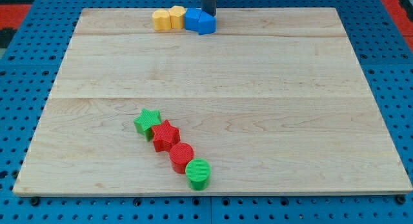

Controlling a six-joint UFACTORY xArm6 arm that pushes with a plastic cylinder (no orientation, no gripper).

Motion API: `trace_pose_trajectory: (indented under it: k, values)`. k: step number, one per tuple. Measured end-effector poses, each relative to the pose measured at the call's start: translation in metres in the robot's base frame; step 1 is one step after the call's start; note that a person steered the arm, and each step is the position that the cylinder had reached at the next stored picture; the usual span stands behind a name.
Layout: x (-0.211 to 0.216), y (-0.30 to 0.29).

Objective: Move the blue triangle below the yellow hexagon

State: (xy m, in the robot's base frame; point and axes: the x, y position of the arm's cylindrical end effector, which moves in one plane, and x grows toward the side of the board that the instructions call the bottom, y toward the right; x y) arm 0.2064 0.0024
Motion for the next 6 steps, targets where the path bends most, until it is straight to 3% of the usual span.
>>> trace_pose_trajectory:
  k: [1, 3, 4, 5, 6]
  values:
    - [0.002, -0.003]
    - [0.077, -0.076]
    - [0.077, -0.075]
    - [0.104, -0.043]
    - [0.120, 0.030]
